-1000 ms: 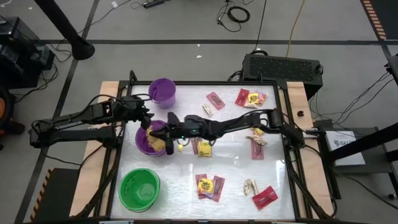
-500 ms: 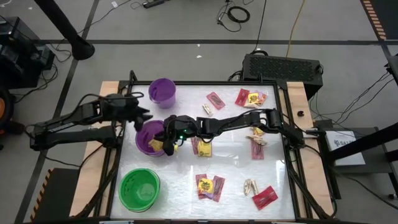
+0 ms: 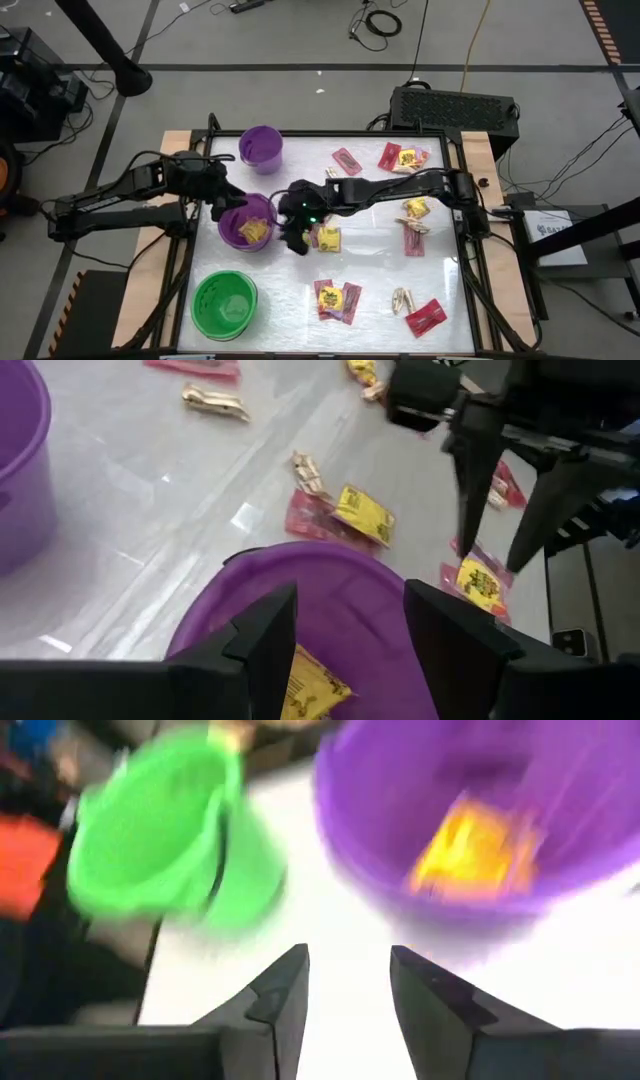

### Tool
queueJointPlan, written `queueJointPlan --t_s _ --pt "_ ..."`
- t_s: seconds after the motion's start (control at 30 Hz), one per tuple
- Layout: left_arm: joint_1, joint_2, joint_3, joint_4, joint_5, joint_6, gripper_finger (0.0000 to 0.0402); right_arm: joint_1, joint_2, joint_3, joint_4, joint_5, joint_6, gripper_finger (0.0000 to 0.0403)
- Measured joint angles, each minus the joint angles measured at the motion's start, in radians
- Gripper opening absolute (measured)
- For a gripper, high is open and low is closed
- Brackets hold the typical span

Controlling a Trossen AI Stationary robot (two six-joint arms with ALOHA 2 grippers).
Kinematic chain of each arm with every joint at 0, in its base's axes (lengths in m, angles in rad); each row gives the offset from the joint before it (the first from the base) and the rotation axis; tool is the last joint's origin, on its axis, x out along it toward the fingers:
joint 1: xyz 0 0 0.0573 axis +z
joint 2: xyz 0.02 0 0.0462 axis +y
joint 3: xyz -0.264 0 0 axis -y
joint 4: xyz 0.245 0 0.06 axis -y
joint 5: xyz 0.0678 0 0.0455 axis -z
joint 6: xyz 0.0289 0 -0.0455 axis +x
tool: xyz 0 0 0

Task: Sort candy by brand, put in halloween buckets
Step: Put the yellow candy into the bottom purple bucket

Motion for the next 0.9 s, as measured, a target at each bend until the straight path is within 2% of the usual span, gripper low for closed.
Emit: queueJointPlan --t_s 0.13,0.23,0.37,0.67,0.8,0.9 --pt "0.0 0.002 0.0 0.001 -0.034 0.004 0.0191 0.051 -0.01 0.002 -0.186 -0.137 0.0 0.0134" --pt "0.0 0.002 0.0 0.001 -0.041 0.02 0.0191 0.116 0.009 0.0 -0.333 -0.144 -0.016 0.0134" --pt "0.0 0.002 0.0 0.002 -0.043 0.032 0.0191 0.21 0.052 0.0 -0.465 -0.073 -0.02 0.0135" --pt "0.0 0.003 0.0 0.002 -0.043 0.065 0.0191 0.313 0.128 0.0 -0.437 0.092 0.205 0.0135" --pt "0.0 0.004 0.0 0.002 -0.044 0.087 0.0191 0.338 0.138 0.0 -0.444 0.111 0.279 0.0135" --pt "0.0 0.006 0.0 0.002 -0.047 0.087 0.0191 0.358 0.143 0.0 -0.446 0.166 0.314 0.0135"
